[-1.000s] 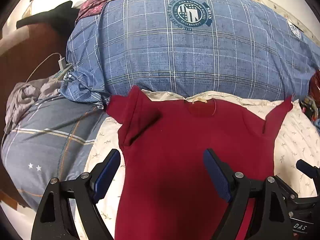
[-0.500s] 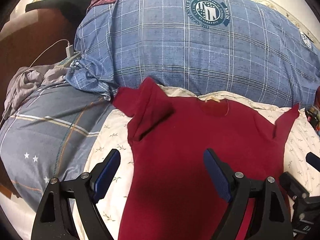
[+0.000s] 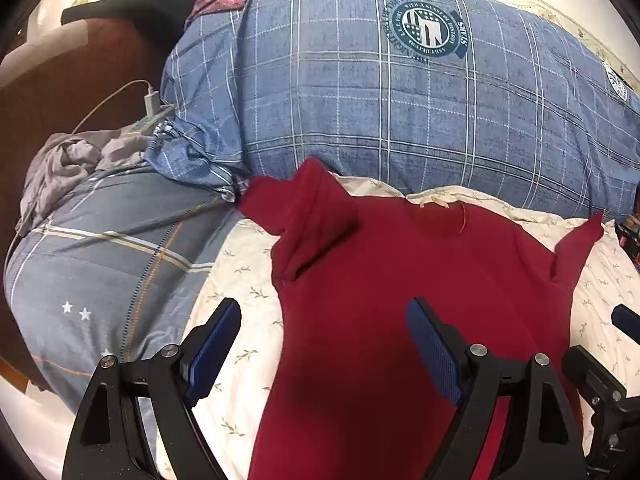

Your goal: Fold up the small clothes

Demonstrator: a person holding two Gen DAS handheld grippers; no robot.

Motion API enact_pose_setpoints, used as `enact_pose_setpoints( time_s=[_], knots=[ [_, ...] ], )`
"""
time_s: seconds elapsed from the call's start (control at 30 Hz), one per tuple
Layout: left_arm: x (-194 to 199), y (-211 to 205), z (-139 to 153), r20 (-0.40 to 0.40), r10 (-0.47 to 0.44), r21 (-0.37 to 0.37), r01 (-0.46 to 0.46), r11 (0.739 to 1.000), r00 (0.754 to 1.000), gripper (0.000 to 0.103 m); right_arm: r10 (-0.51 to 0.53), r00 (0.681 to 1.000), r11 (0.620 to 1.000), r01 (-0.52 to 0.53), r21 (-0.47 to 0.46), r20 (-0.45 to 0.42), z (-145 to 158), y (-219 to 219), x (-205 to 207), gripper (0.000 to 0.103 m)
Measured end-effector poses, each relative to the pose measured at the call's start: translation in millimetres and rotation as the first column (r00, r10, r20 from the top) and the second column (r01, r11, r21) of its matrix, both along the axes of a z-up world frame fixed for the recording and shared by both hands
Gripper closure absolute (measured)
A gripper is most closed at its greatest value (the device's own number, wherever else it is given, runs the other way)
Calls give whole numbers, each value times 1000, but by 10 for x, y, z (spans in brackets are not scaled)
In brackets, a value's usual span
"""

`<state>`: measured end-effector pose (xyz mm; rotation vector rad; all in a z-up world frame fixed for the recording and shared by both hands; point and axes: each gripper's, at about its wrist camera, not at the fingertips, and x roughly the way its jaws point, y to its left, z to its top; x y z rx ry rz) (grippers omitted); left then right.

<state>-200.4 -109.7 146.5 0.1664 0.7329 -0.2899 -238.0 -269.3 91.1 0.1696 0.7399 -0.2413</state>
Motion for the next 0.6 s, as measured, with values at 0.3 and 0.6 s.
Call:
enact_pose_setpoints(
  time_s=[0.3,0.6],
  knots=[
    [260,116,-200,-32,0,-34,-1,999,999,18,-56,997,997,59,48,-51,-191,-157,175,1],
    [810,350,-407,-88,101,-107,-110,988,991,19,23,994,999,-19,37,-107,-341,21,432,1]
  ],
)
